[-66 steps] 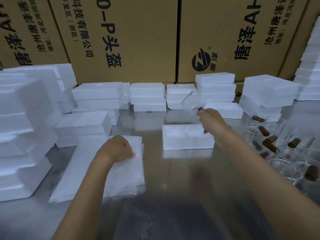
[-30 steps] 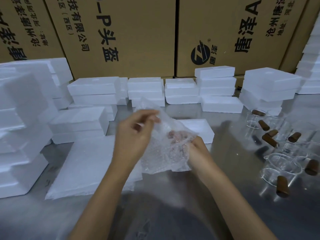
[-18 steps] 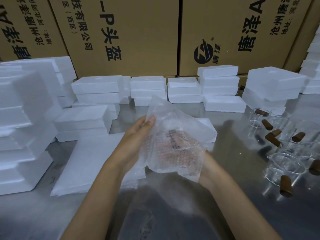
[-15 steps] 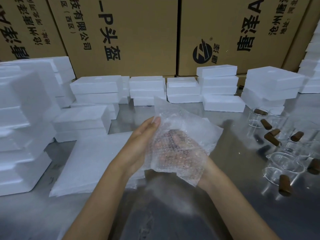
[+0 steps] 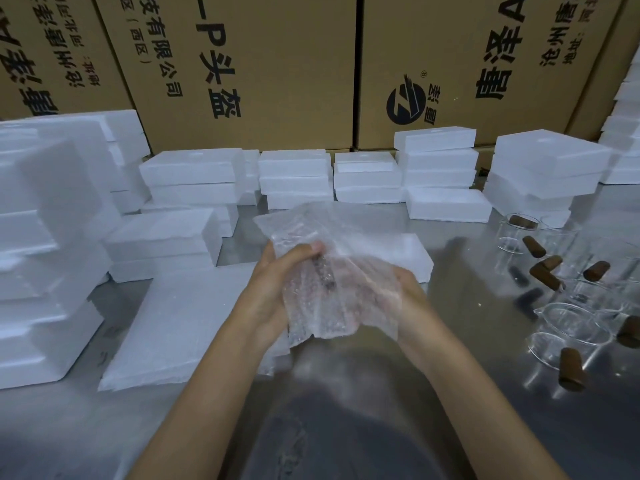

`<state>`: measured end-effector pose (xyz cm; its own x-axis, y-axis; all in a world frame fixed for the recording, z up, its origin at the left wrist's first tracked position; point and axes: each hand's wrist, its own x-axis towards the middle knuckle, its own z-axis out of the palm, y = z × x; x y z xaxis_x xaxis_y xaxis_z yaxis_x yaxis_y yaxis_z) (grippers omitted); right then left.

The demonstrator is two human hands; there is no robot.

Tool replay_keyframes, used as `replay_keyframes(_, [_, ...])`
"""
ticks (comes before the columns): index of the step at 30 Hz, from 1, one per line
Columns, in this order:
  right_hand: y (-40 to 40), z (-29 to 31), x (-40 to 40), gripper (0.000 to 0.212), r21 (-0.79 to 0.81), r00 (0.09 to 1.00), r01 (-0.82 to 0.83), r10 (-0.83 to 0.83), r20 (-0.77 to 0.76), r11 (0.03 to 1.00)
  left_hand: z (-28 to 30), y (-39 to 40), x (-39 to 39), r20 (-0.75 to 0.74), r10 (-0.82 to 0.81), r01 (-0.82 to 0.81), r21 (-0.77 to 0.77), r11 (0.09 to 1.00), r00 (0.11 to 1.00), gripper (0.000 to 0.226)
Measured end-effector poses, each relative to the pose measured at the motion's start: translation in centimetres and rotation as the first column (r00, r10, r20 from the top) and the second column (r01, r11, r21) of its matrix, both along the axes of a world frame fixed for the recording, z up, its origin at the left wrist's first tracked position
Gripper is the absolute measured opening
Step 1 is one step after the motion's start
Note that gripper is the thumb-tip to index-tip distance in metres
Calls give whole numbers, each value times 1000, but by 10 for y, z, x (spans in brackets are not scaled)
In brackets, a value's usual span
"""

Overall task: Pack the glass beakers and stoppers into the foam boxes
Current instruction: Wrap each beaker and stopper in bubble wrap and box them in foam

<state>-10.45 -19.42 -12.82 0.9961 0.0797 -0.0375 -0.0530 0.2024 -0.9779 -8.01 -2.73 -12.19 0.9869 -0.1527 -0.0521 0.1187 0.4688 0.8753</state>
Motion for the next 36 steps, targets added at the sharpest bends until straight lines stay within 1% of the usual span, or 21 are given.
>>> replay_keyframes(1, [-5, 1, 0, 20, 25, 988, 128, -130, 81, 991, 1, 3, 1, 8, 23, -22, -40, 999, 1000, 76])
replay_keyframes(2, [-9, 0, 3, 26, 28, 948, 295, -296, 116, 955, 2, 6, 2, 20, 39, -37, -85, 996, 999, 73])
replay_keyframes(3, [-14, -1, 3, 31, 40, 878, 449, -448, 169, 893, 2, 9, 3, 40, 42, -36, -128, 991, 998, 67])
replay_keyframes(4, [-19, -5, 4, 33, 50, 823, 536, -535, 191, 843, 3, 12, 4, 66, 38, -27, -163, 986, 997, 57])
replay_keyframes(5, [-22, -9, 6, 35, 19, 813, 557, -549, 193, 831, 3, 14, 4, 85, 36, -20, -191, 981, 996, 47])
replay_keyframes(6, [-23, -8, 6, 36, -36, 834, 539, -528, 160, 841, 4, 16, 4, 88, 40, -20, -217, 976, 995, 40])
replay_keyframes(7, [-25, -8, 6, 36, -126, 889, 455, -442, 119, 882, 4, 17, 5, 83, 47, -25, -241, 970, 995, 37])
replay_keyframes(9, [-30, -9, 4, 33, -320, 991, 127, -131, 8, 939, 4, 17, 6, 86, 56, -30, -277, 960, 995, 33])
replay_keyframes(11, [-30, -10, -2, 40, -401, 977, -210, 180, -111, 891, 4, 14, 5, 104, 49, -17, -285, 958, 993, 37])
replay_keyframes(12, [-26, -11, -4, 44, -411, 956, -293, 262, -132, 863, 3, 11, 4, 114, 35, -3, -272, 962, 993, 43])
replay_keyframes(13, [-21, -12, -6, 47, -403, 948, -318, 294, -122, 858, 1, 7, 4, 125, 12, 20, -251, 968, 992, 47])
replay_keyframes(15, [-13, -12, -4, 56, -274, 973, -230, 225, -49, 934, -3, -1, 3, 136, -41, 69, -208, 976, 990, 53])
replay_keyframes(17, [-10, -9, -1, 44, -14, 998, -59, 59, 29, 998, -7, -8, 3, 145, -76, 99, -156, 983, 986, 58])
replay_keyframes(18, [-12, -7, 0, 37, 91, 999, 29, -33, 43, 995, -10, -11, 3, 154, -90, 108, -113, 988, 984, 59])
replay_keyframes(20, [-20, -5, 3, 23, 171, 984, 168, -176, 34, 971, -14, -16, 3, 167, -119, 122, -9, 992, 979, 56])
replay_keyframes(23, [-27, -3, 5, 14, 117, 953, 299, -302, 8, 947, -16, -20, 0, 181, -237, 209, 161, 965, 955, 48])
replay_keyframes(25, [-27, -6, 8, 10, 17, 921, 388, -388, 37, 922, -17, -21, -2, 167, -313, 266, 253, 930, 935, 56])
replay_keyframes(27, [-27, -9, 9, 4, -65, 902, 424, -415, 124, 903, -19, -22, -2, 104, -266, 223, 309, 924, 958, 70])
replay_keyframes(29, [-26, -11, 10, 4, -142, 881, 458, -427, 203, 878, -21, -23, -2, 96, -217, 161, 403, 901, 971, 68])
replay_keyframes(32, [-23, -12, 11, 12, -252, 845, 519, -446, 294, 817, -22, -23, -3, 118, -238, 145, 517, 844, 964, 57])
replay_keyframes(36, [-19, -14, 9, 28, -315, 806, 568, -437, 399, 760, -20, -22, -4, 120, -214, 125, 510, 851, 969, 40])
